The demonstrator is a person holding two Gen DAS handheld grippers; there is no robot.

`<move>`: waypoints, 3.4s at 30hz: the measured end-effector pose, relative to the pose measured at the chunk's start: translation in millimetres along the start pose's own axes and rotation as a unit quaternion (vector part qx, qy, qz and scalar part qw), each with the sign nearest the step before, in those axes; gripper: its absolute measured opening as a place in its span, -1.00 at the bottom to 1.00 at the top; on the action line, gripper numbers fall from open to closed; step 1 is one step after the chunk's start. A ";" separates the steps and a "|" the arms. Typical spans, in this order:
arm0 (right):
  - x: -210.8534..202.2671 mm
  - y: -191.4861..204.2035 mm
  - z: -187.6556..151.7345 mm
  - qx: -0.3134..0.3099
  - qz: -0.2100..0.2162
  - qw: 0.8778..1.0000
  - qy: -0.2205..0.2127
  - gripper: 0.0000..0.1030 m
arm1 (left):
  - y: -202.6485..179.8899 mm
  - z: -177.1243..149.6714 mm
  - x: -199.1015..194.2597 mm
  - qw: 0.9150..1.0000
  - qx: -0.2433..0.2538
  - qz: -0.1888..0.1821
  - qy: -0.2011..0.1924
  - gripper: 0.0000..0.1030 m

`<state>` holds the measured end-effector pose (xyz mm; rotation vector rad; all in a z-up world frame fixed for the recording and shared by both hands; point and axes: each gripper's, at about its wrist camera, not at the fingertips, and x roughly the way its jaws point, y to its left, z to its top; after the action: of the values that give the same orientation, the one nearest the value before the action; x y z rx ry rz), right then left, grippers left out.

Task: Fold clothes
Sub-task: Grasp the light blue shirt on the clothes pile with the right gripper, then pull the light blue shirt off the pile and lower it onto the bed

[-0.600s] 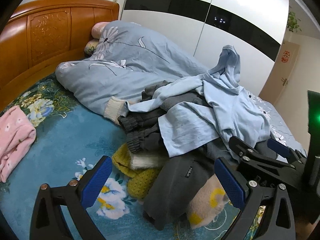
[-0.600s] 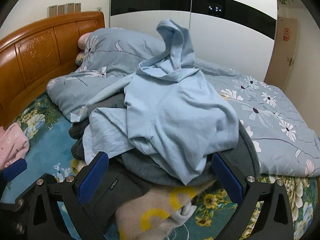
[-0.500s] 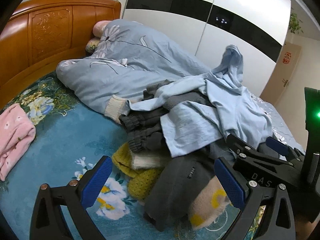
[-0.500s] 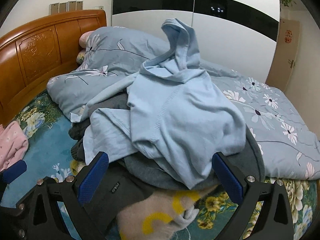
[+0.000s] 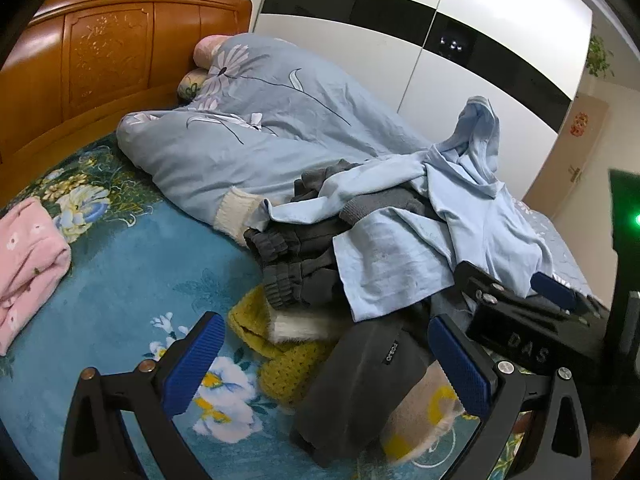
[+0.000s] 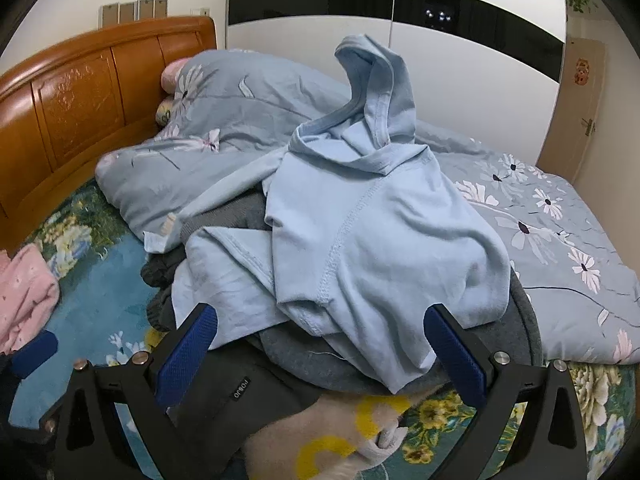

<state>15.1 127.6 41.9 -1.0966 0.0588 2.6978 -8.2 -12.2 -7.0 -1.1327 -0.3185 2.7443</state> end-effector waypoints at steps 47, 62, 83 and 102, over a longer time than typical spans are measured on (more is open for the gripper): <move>-332.2 -38.3 -4.3 -0.038 0.169 0.962 -0.210 -0.89 | 79.4 -73.9 -186.9 0.996 -0.027 -0.019 -0.085 1.00; -107.5 -134.6 -229.7 0.062 0.069 0.973 0.213 -0.89 | 55.6 -114.4 -119.0 0.997 -0.034 -0.013 0.068 1.00; -48.4 -147.3 -207.2 0.119 0.142 0.962 0.202 -0.09 | 4.6 -140.4 -16.5 0.981 -0.013 -0.042 0.190 0.97; -90.7 -162.2 -214.4 0.031 0.009 0.983 0.180 -0.91 | 0.6 -104.6 44.9 0.936 -0.175 -0.186 0.241 0.97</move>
<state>261.1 241.5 -41.6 -1.5552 0.2126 2.4594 34.5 11.5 -109.9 -1.5872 -0.8687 2.0472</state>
